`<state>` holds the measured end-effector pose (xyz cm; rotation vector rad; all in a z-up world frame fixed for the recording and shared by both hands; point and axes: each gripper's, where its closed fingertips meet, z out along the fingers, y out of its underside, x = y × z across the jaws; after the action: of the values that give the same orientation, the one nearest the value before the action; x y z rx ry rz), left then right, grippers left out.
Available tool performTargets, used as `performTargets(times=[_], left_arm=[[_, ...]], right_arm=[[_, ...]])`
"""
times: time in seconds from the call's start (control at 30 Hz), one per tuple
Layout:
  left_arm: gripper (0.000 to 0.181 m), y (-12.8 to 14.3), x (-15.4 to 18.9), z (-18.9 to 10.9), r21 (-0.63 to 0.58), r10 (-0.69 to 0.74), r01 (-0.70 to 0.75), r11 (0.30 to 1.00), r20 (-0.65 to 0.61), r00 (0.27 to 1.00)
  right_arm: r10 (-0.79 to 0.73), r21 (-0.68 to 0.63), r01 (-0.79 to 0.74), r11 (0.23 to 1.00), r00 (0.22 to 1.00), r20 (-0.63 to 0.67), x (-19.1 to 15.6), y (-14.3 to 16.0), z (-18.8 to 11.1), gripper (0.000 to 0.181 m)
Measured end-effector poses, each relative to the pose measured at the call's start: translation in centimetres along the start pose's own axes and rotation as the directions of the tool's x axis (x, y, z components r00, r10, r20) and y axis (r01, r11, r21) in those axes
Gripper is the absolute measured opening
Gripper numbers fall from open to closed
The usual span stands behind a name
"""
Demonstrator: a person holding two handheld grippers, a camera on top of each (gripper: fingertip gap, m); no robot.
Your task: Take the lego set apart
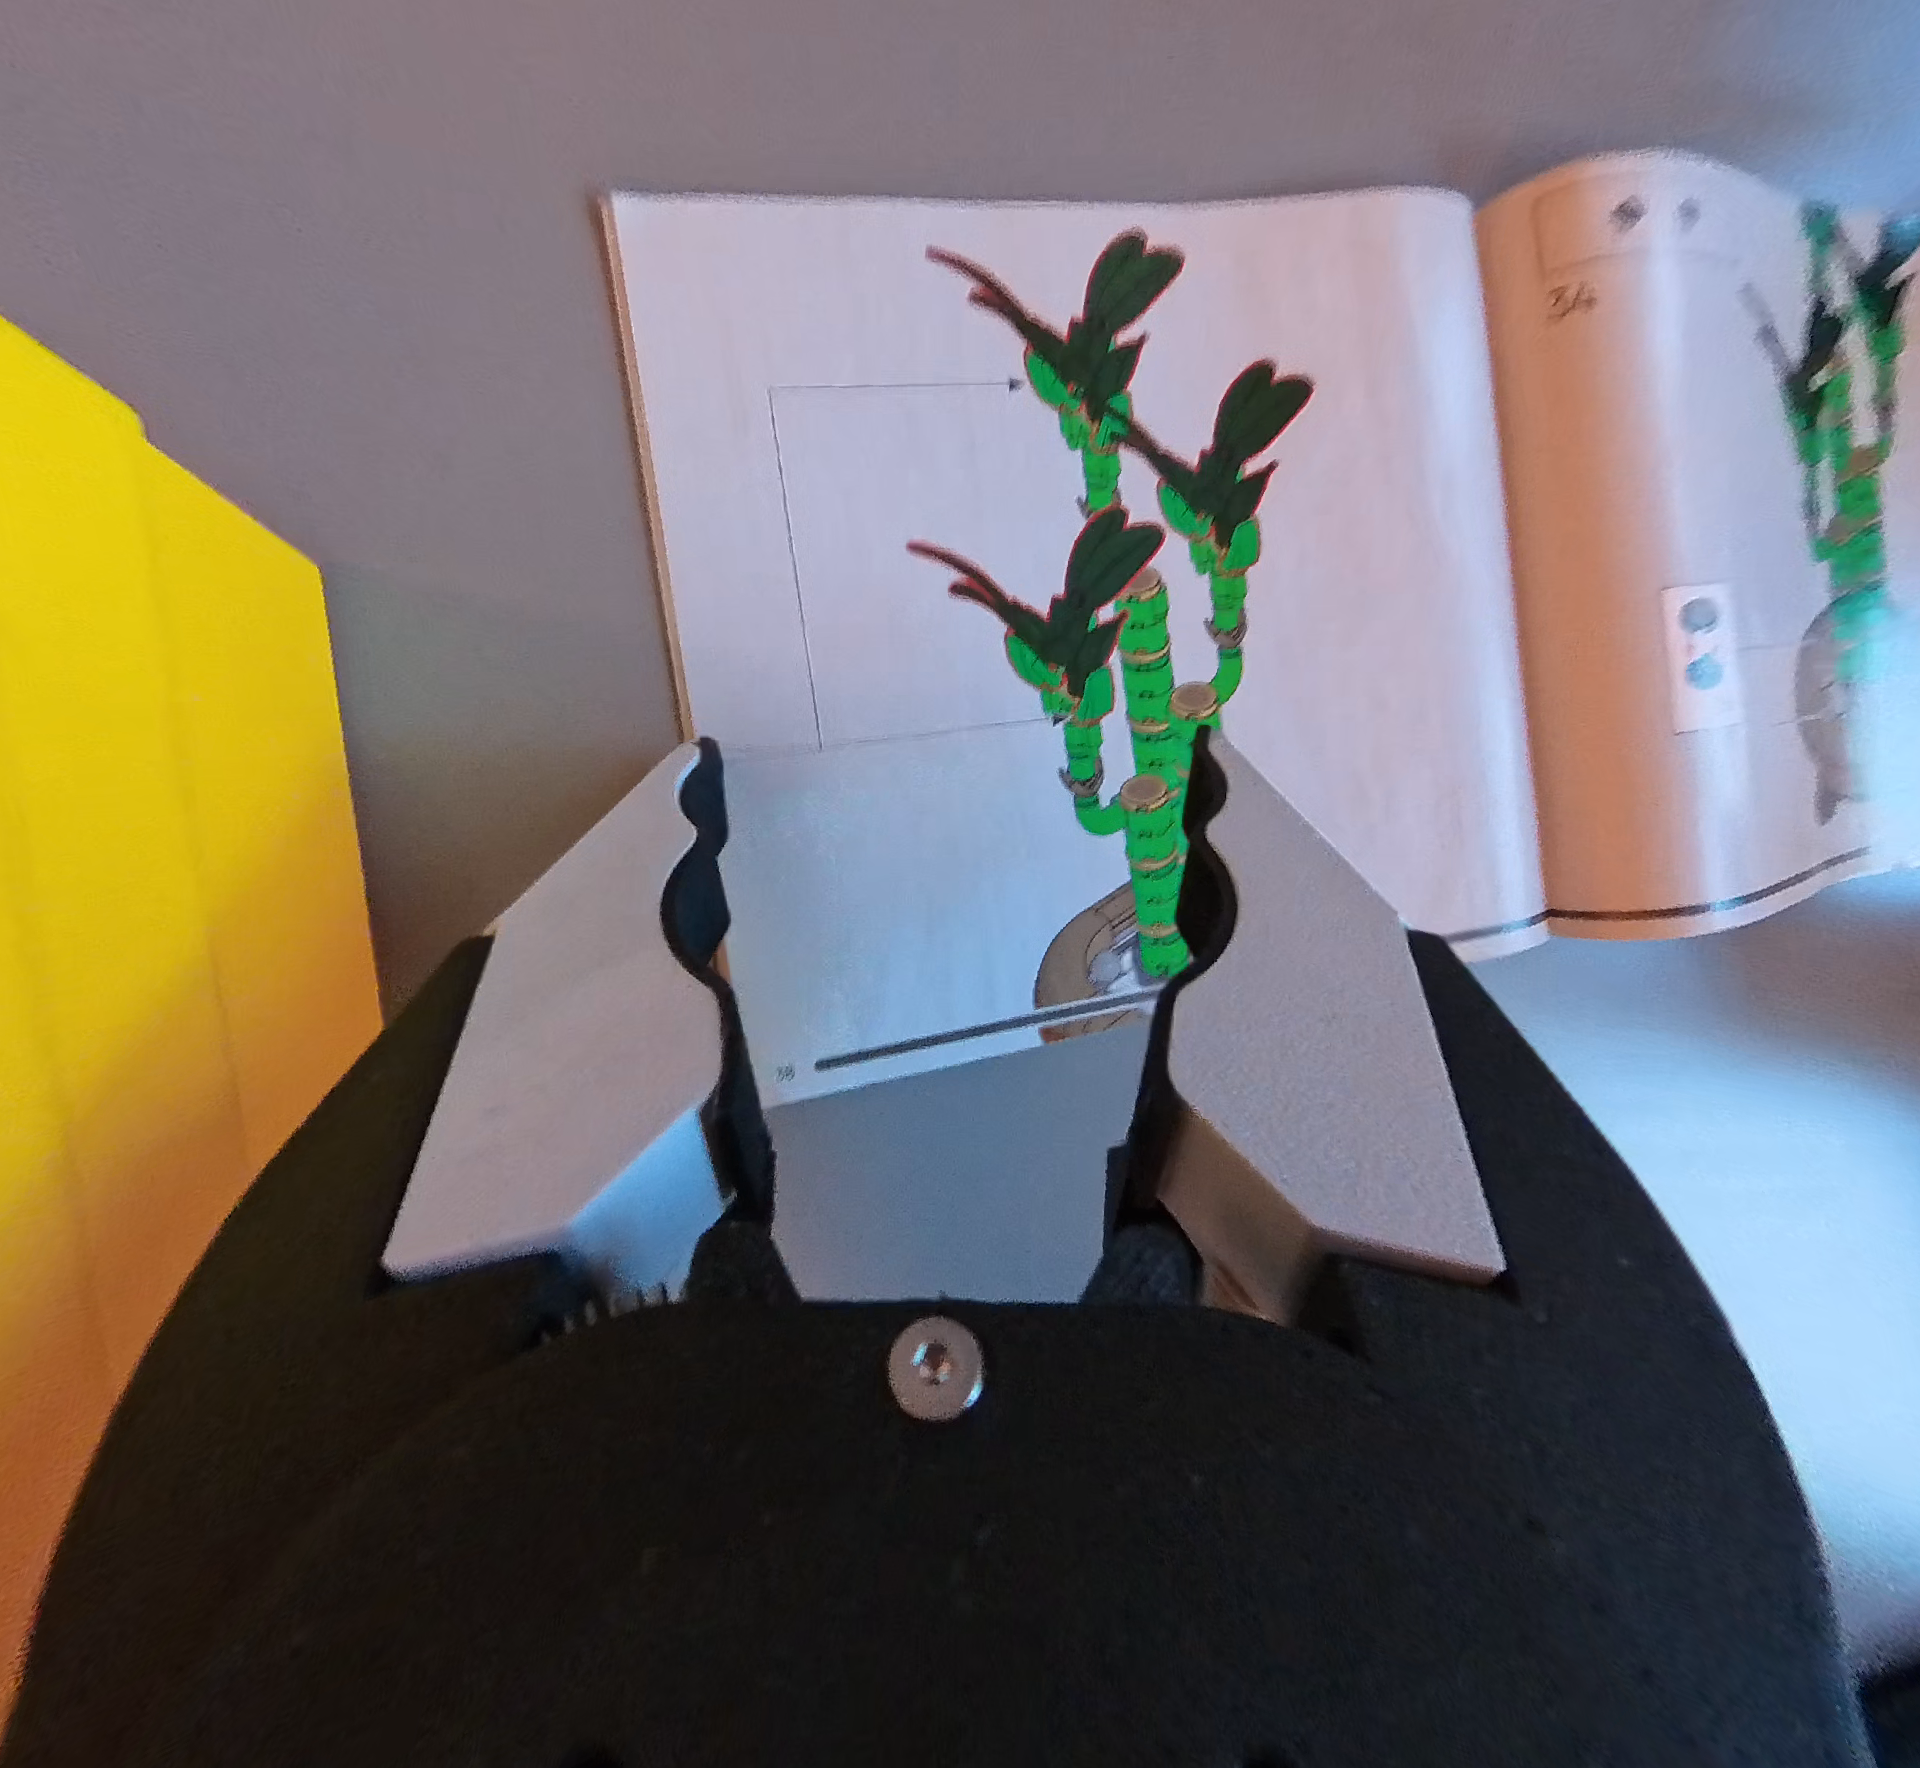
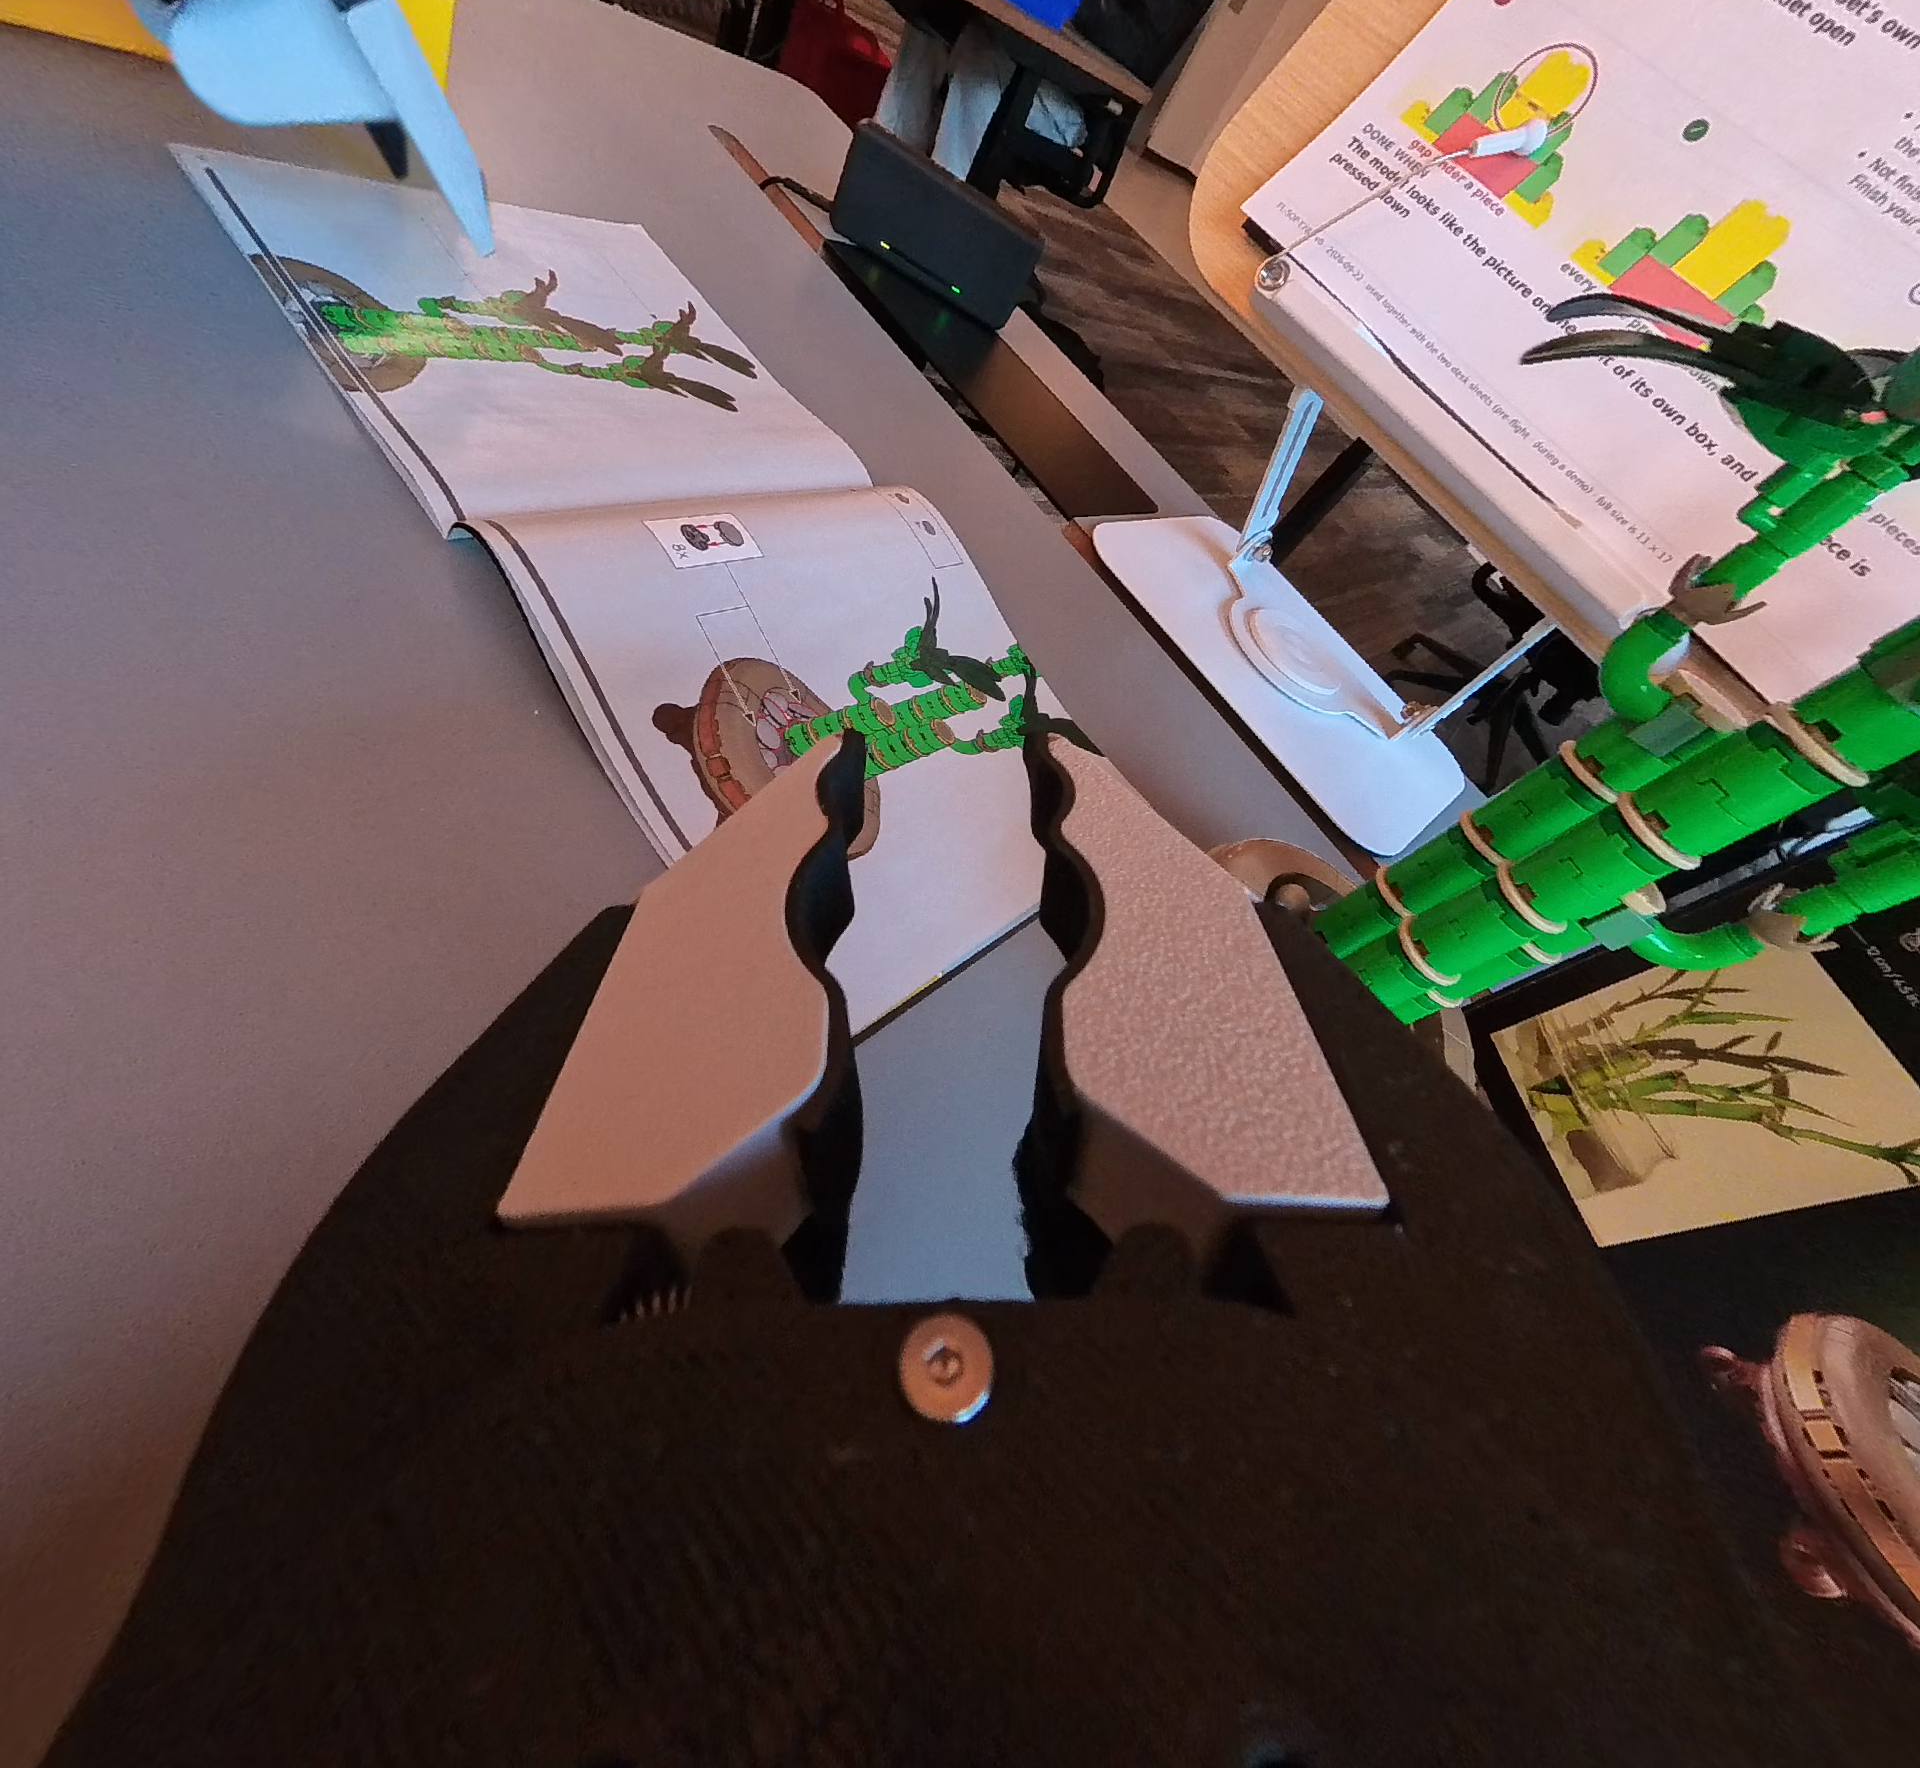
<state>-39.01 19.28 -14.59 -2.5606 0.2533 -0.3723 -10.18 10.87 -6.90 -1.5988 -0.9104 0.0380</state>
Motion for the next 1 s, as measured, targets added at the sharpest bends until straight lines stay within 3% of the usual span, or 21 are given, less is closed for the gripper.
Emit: performTargets(times=[0.17,0.57,0.67,0.87,1.0], left_arm=[[0.081,-2.9,0.7,-1.8,0.181,-0.053,0.071,0.981,-0.106,0.993],[0.079,-4.7,2.2,-3.5,0.289,0.007,0.047,0.956,-0.183,0.983],[0.08,-4.3,1.8,-3.3,0.269,0.033,0.004,0.963,-0.133,0.991],[0.091,-1.8,0.9,-0.9,0.104,0.074,-0.071,0.992,-0.026,0.997],[0.107,-2.0,1.4,-0.6,0.11,0.095,-0.094,0.99,-0.003,0.995]], right_arm=[[-0.004,-0.001,0.004,1.0,1.0,0.001,0.0,0.0,0.0,0.03],[-0.017,-0.011,0.017,1.0,1.0,0.012,-0.4,0.1,0.2,0.03],[-0.018,-0.01,0.018,1.0,1.0,0.013,-0.4,0.1,0.2,0.03],[-0.018,-0.014,0.019,1.0,1.0,0.017,-0.5,0.2,0.3,0.03],[-0.02,-0.014,0.021,1.0,1.0,0.019,-0.5,0.2,0.3,0.03]])
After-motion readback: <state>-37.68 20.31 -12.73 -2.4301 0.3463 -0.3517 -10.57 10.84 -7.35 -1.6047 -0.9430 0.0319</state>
